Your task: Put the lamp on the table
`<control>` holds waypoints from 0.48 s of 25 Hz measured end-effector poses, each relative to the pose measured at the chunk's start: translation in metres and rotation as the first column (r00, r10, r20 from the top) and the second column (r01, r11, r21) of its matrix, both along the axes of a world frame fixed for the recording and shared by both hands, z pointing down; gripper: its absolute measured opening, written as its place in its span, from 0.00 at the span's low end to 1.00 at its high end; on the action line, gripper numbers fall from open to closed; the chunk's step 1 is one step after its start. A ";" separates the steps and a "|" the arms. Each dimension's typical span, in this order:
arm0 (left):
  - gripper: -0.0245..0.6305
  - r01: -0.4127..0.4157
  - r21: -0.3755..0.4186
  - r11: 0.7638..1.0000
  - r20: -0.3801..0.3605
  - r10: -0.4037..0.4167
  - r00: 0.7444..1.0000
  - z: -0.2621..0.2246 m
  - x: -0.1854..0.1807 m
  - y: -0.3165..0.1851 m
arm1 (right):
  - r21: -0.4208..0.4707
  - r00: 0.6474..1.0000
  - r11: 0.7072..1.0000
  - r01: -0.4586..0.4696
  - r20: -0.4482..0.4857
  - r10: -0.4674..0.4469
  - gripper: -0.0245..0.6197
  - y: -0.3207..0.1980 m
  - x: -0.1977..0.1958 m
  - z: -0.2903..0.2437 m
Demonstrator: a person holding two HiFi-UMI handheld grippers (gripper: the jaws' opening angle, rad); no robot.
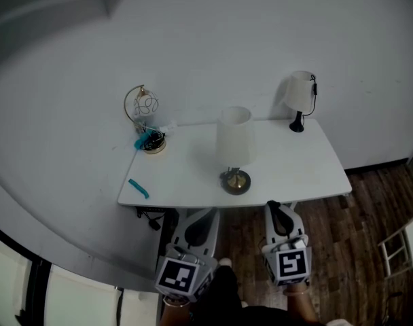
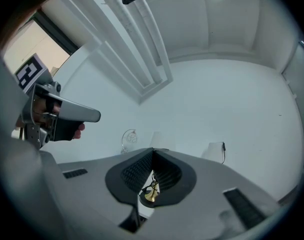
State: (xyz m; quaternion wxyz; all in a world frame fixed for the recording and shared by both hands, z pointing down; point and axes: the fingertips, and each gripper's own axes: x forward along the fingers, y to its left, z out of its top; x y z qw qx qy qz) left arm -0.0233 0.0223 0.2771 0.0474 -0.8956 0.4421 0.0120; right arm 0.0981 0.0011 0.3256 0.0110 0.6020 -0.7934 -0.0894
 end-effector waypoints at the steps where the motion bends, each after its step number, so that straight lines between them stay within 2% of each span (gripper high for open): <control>1: 0.04 -0.001 0.001 1.000 -0.001 0.001 1.000 0.000 0.000 0.002 | 0.005 1.000 1.000 0.002 0.000 -0.002 0.03 0.002 -0.001 -0.002; 12: 0.04 -0.013 -0.004 1.000 -0.007 0.013 1.000 0.000 0.003 0.024 | 0.021 1.000 0.999 0.027 -0.013 -0.027 0.03 0.034 -0.005 -0.012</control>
